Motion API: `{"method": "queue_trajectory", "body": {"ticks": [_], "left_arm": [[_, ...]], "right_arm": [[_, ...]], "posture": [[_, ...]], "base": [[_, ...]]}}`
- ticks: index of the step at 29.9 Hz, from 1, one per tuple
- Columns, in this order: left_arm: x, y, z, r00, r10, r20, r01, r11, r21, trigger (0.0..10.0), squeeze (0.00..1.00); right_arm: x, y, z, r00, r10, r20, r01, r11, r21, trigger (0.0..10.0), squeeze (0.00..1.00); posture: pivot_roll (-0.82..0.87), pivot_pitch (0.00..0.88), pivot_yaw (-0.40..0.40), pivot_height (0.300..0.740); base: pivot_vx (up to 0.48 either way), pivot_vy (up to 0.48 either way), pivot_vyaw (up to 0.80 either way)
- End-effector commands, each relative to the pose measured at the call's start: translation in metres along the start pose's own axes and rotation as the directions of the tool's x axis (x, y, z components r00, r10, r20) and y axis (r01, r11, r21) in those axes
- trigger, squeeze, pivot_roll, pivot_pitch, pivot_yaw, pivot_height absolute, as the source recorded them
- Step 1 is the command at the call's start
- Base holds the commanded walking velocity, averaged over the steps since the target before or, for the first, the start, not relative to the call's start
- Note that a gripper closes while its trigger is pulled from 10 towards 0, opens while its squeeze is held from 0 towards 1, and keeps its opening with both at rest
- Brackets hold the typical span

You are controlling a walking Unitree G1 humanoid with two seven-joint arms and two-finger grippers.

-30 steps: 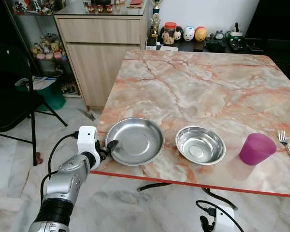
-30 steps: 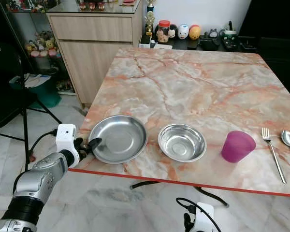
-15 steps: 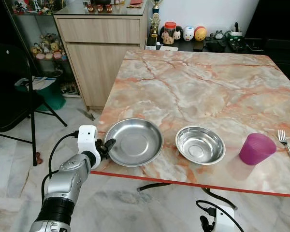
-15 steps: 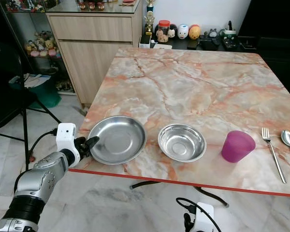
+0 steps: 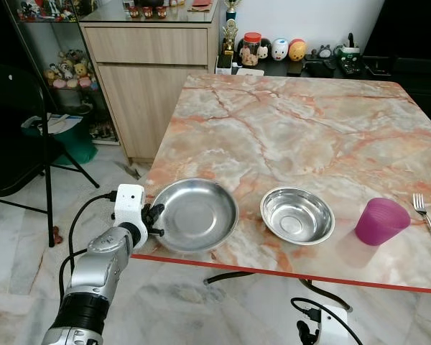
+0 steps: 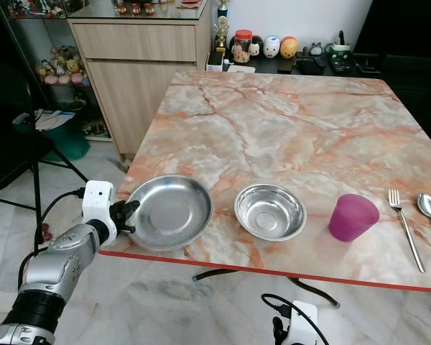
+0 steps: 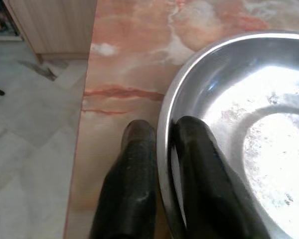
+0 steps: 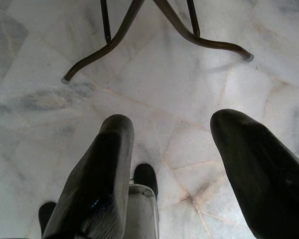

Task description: Setting the table

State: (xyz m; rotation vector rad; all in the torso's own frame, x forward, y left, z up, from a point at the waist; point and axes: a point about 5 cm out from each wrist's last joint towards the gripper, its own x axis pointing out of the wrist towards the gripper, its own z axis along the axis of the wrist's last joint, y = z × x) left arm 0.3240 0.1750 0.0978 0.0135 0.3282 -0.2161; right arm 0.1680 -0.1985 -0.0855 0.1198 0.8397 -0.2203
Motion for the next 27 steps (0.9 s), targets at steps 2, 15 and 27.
{"method": "queue_trajectory", "body": {"ticks": [2, 15, 27], "left_arm": [[0.0, -0.002, 0.007, 1.0, -0.005, 0.025, 0.003, 0.995, 0.097, 0.0, 0.0], [-0.002, 0.003, 0.011, 0.988, 0.068, 0.136, -0.079, 0.994, 0.077, 0.0, 0.0], [-0.008, 0.019, 0.02, 0.917, 0.263, 0.299, -0.077, 0.855, -0.514, 10.0, 0.0]], "right_arm": [[0.0, -0.001, 0.0, 1.0, -0.004, -0.003, 0.004, 1.0, 0.001, 10.0, 0.0], [0.0, -0.003, 0.0, 1.0, -0.007, -0.005, 0.007, 1.0, -0.001, 10.0, 0.0], [0.0, -0.005, 0.002, 1.0, -0.008, -0.003, 0.008, 1.0, -0.011, 10.0, 0.0]], "posture": [[0.09, 0.0, -0.009, 0.724], [0.09, 0.0, -0.017, 0.724], [0.09, 0.0, -0.034, 0.724]], "base": [[0.0, 0.0, 0.0], [0.0, 0.0, 0.0], [0.0, 0.0, 0.0]]}}
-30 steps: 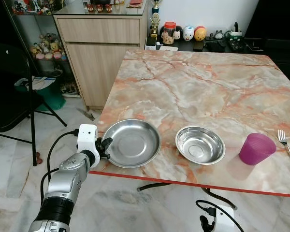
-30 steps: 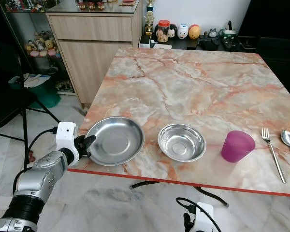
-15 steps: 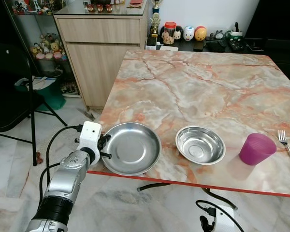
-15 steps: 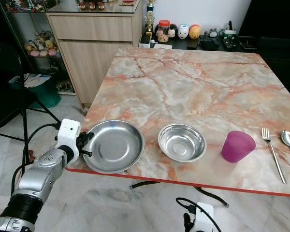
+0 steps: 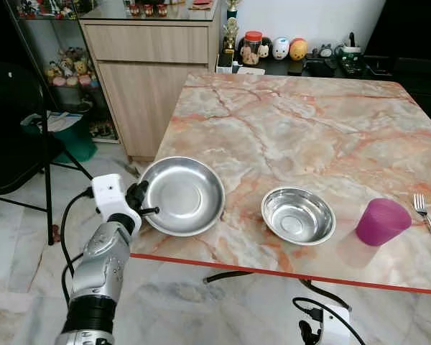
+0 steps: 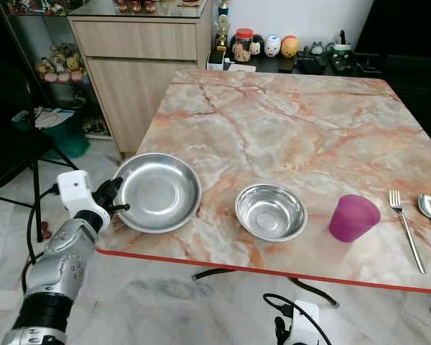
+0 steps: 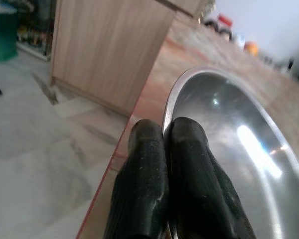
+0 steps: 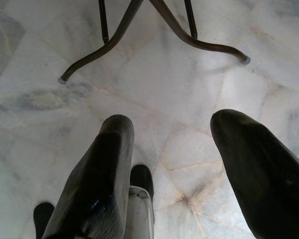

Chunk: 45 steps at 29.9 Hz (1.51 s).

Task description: Setting the table

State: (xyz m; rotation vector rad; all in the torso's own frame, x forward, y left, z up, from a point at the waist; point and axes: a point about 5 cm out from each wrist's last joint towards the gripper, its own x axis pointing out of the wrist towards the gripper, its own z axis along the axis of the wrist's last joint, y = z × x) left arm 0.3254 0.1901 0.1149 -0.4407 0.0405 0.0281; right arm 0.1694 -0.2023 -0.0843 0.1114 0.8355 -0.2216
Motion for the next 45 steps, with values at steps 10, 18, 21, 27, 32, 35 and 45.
{"method": "queue_trajectory", "body": {"ticks": [10, 18, 21, 27, 32, 35, 45], "left_arm": [[0.006, -0.003, 0.019, 0.991, 0.055, 0.123, -0.01, 0.94, -0.34, 10.0, 0.0], [0.009, -0.018, 0.026, 0.986, 0.01, 0.166, 0.059, 0.911, -0.409, 10.0, 0.0], [0.008, -0.022, 0.026, 0.986, -0.009, 0.169, 0.077, 0.912, -0.402, 10.0, 0.0], [0.006, -0.04, 0.032, 0.971, -0.093, 0.219, 0.165, 0.925, -0.341, 10.0, 0.0], [0.004, -0.045, 0.039, 0.958, -0.125, 0.256, 0.21, 0.918, -0.337, 10.0, 0.0], [0.003, -0.046, 0.041, 0.955, -0.129, 0.267, 0.22, 0.911, -0.348, 10.0, 0.0], [0.002, -0.047, 0.046, 0.947, -0.136, 0.29, 0.237, 0.906, -0.351, 10.0, 0.0]], "right_arm": [[0.001, -0.005, 0.002, 1.0, -0.011, -0.008, 0.011, 1.0, -0.005, 10.0, 0.0], [0.0, -0.009, 0.002, 1.0, -0.019, -0.006, 0.019, 1.0, -0.002, 10.0, 0.0], [0.0, -0.01, 0.002, 1.0, -0.022, -0.004, 0.022, 1.0, 0.001, 10.0, 0.0], [0.0, -0.012, 0.002, 1.0, -0.03, 0.004, 0.03, 1.0, 0.005, 10.0, 0.0], [0.0, -0.012, 0.002, 0.999, -0.032, 0.007, 0.032, 0.999, 0.004, 10.0, 0.0], [0.0, -0.012, 0.002, 0.999, -0.032, 0.008, 0.032, 0.999, 0.005, 10.0, 0.0], [0.001, -0.008, 0.004, 1.0, -0.023, 0.015, 0.023, 1.0, 0.015, 10.0, 0.0]], "posture": [[0.08, 0.0, -0.04, 0.724], [0.08, 0.0, -0.042, 0.724], [0.08, 0.0, -0.044, 0.724], [0.08, 0.0, -0.043, 0.724], [0.08, 0.0, -0.044, 0.724], [0.07, 0.0, -0.044, 0.724], [0.08, 0.0, -0.046, 0.724]], "base": [[0.0, 0.0, 0.0], [0.0, 0.0, 0.0], [0.0, 0.0, 0.0], [0.0, 0.0, 0.0], [0.0, -0.115, 0.0], [0.0, -0.326, 0.0], [0.0, -0.333, -0.34]]}}
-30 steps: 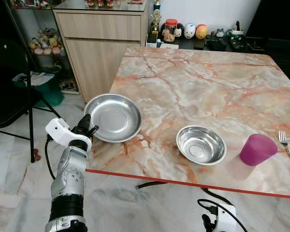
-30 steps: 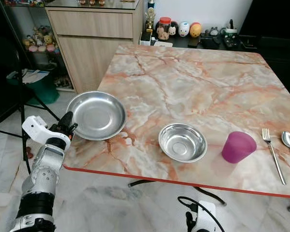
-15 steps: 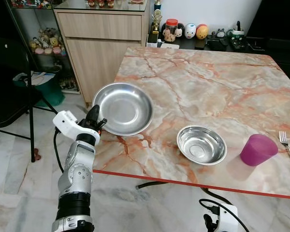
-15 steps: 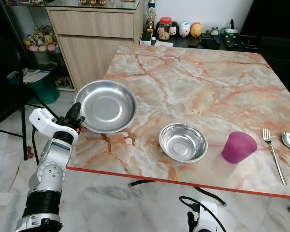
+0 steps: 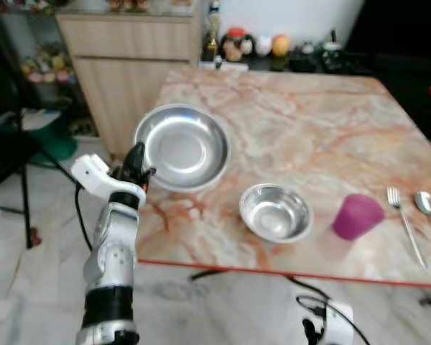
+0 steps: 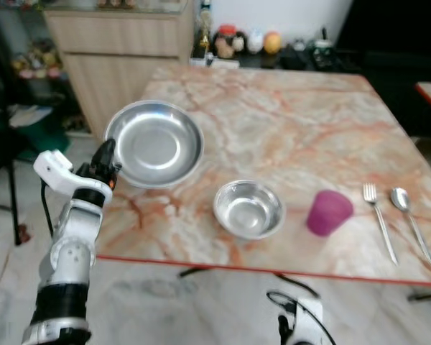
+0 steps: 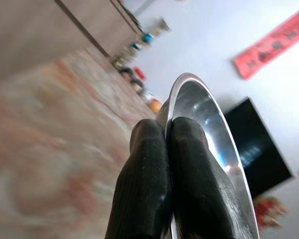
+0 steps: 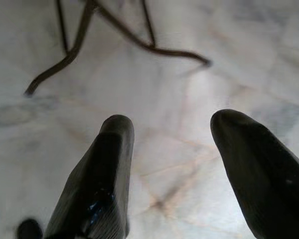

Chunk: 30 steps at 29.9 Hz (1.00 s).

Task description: Setting the table

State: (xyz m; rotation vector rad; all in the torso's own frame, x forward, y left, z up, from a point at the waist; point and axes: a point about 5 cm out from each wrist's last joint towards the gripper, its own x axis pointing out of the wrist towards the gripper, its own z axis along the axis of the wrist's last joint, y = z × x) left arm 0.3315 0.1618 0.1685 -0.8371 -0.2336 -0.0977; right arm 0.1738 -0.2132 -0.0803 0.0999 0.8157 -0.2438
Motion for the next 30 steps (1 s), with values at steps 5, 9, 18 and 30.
{"method": "queue_trajectory", "body": {"ticks": [5, 9, 18, 30], "left_arm": [[0.001, -0.003, 0.011, 0.999, -0.023, 0.041, 0.023, 1.0, 0.001, 10.0, 0.0], [0.001, -0.004, 0.013, 0.999, -0.025, 0.048, 0.026, 1.0, -0.005, 10.0, 0.0], [0.007, -0.019, 0.027, 0.993, -0.071, 0.098, 0.074, 0.997, -0.025, 10.0, 0.0], [0.011, -0.032, 0.034, 0.987, -0.119, 0.108, 0.122, 0.992, -0.02, 10.0, 0.0]], "right_arm": [[-0.001, 0.001, -0.003, 1.0, 0.001, -0.002, -0.001, 1.0, 0.011, 10.0, 0.0], [-0.001, 0.001, -0.004, 1.0, 0.001, -0.006, -0.001, 1.0, 0.013, 10.0, 0.0], [-0.001, 0.0, -0.004, 1.0, 0.0, -0.009, 0.0, 1.0, 0.017, 10.0, 0.0], [-0.001, 0.001, -0.005, 1.0, -0.002, -0.01, 0.002, 1.0, 0.021, 10.0, 0.0]], "posture": [[0.08, 0.0, -0.048, 0.724], [0.08, 0.0, -0.049, 0.724], [0.08, 0.0, -0.046, 0.724], [0.07, 0.0, -0.04, 0.724]], "base": [[0.0, -0.353, 0.0], [0.0, -0.363, 0.0], [0.0, -0.368, 0.0], [0.0, -0.366, 0.0]]}}
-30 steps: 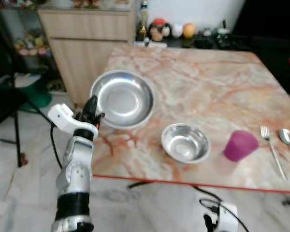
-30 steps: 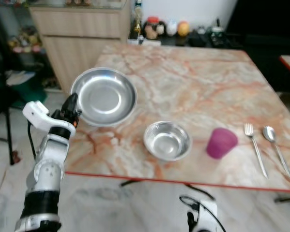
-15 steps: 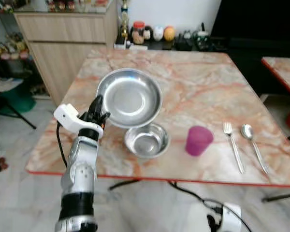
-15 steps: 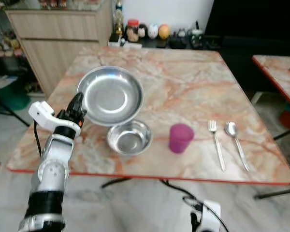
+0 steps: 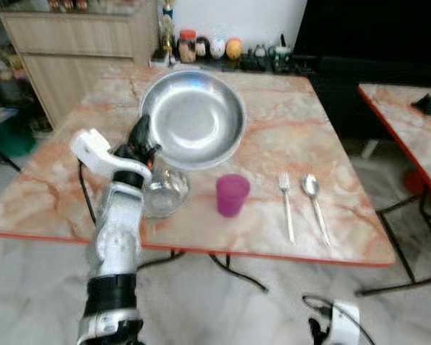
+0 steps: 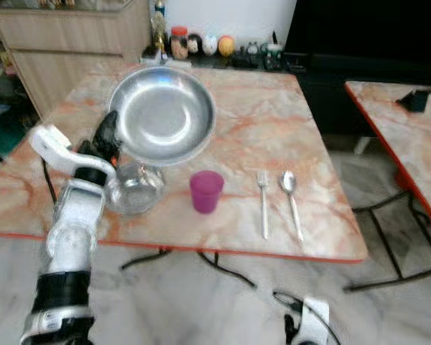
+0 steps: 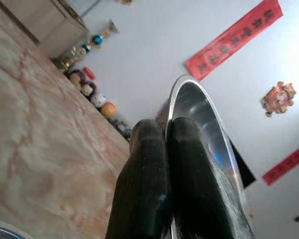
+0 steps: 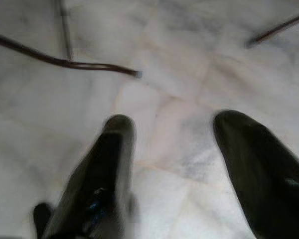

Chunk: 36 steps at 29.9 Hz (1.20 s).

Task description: Setting the table

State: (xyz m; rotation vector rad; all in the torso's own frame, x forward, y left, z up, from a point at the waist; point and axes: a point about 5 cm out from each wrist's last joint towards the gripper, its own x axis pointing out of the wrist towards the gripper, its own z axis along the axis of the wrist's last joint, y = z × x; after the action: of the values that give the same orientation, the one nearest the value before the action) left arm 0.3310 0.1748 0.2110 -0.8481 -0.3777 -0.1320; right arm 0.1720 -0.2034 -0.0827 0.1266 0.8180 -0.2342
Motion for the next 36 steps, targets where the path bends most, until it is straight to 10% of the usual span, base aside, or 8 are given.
{"method": "queue_trajectory", "body": {"ticks": [1, 36], "left_arm": [[0.0, -0.009, -0.005, 0.999, -0.032, -0.016, 0.032, 0.999, -0.009, 10.0, 0.0], [-0.004, -0.006, -0.013, 0.994, -0.031, -0.103, 0.034, 0.999, 0.035, 10.0, 0.0]], "right_arm": [[0.0, -0.008, 0.0, 1.0, -0.021, -0.003, 0.021, 1.0, 0.001, 10.0, 0.0], [0.002, -0.008, 0.012, 0.998, -0.042, 0.051, 0.041, 0.999, 0.027, 10.0, 0.0]], "posture": [[0.07, 0.0, -0.037, 0.724], [0.01, 0.0, 0.033, 0.724]], "base": [[0.0, -0.368, 0.0], [0.0, -0.363, 0.11]]}}
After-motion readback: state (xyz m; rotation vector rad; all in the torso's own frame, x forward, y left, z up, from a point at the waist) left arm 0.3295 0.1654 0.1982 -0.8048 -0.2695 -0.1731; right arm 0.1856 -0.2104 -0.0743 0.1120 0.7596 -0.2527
